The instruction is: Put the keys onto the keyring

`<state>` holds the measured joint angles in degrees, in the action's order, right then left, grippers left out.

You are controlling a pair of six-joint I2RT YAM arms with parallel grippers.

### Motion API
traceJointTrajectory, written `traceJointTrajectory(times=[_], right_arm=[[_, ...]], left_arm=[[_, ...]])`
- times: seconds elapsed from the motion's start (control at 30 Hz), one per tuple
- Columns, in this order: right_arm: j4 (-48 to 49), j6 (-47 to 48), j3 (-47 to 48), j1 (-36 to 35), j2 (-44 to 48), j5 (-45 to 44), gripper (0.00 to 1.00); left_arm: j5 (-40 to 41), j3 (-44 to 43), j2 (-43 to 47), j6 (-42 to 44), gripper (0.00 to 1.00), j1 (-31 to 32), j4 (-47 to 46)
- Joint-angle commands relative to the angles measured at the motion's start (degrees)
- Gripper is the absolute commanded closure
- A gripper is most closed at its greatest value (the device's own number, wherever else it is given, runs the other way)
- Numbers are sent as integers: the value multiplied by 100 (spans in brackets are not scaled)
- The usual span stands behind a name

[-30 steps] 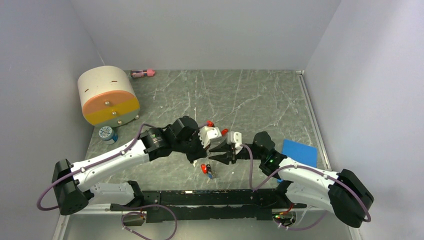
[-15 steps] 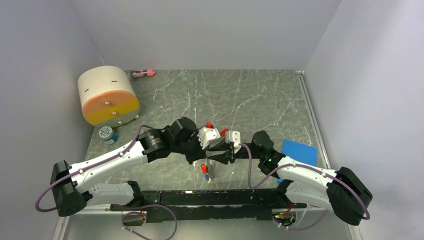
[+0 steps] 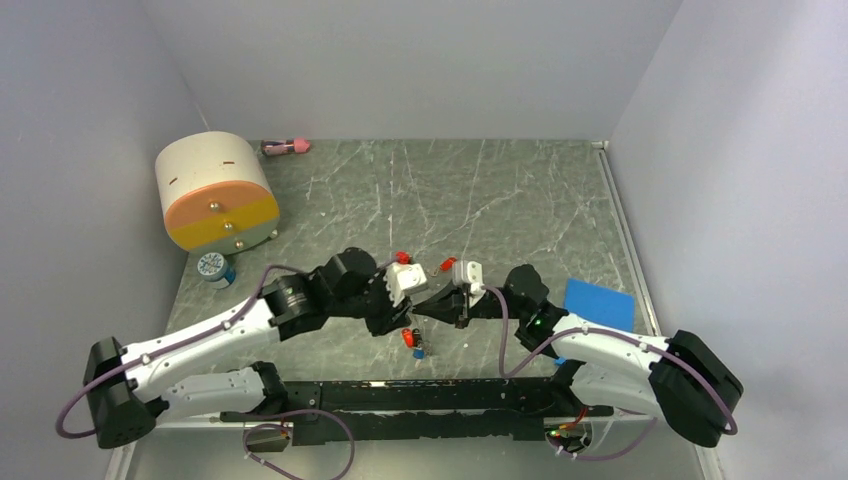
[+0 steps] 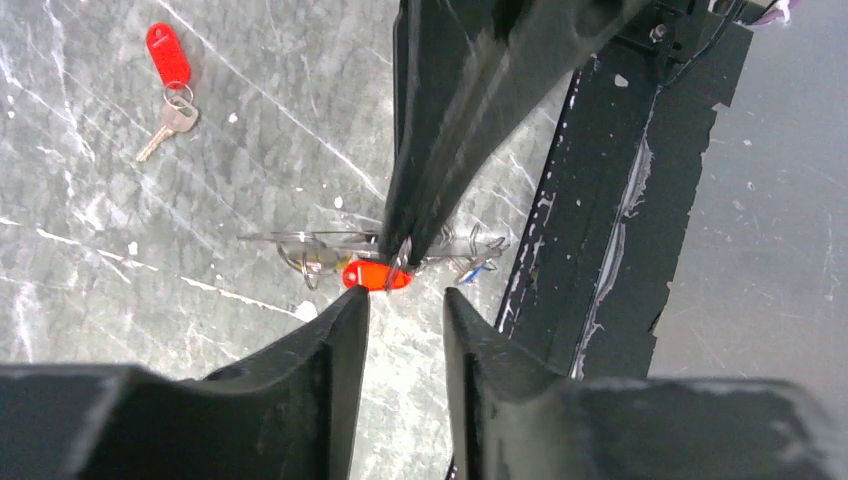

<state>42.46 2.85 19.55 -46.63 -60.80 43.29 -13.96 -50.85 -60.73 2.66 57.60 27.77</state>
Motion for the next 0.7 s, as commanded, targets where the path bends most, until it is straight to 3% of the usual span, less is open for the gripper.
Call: traceJointTrajectory(times=[0.0,0.17,0.47,0.67], right_arm=[[1538,-725,-338,-21,56,-309,100],[2347,-1065,-643,-28,-38,-488,100],[2955,-1199,-790,-46,-32,-270,100],[2689,-1000,-734,-65,77,6,100]], left_arm=[[52,825,824,-476,56,40,-1417],[49,2001,1627,-632,49,40,-2993],[-102,3764,2360,-406,51,40,-5845],[-259,3821,2239,-73,52,40,-6374]])
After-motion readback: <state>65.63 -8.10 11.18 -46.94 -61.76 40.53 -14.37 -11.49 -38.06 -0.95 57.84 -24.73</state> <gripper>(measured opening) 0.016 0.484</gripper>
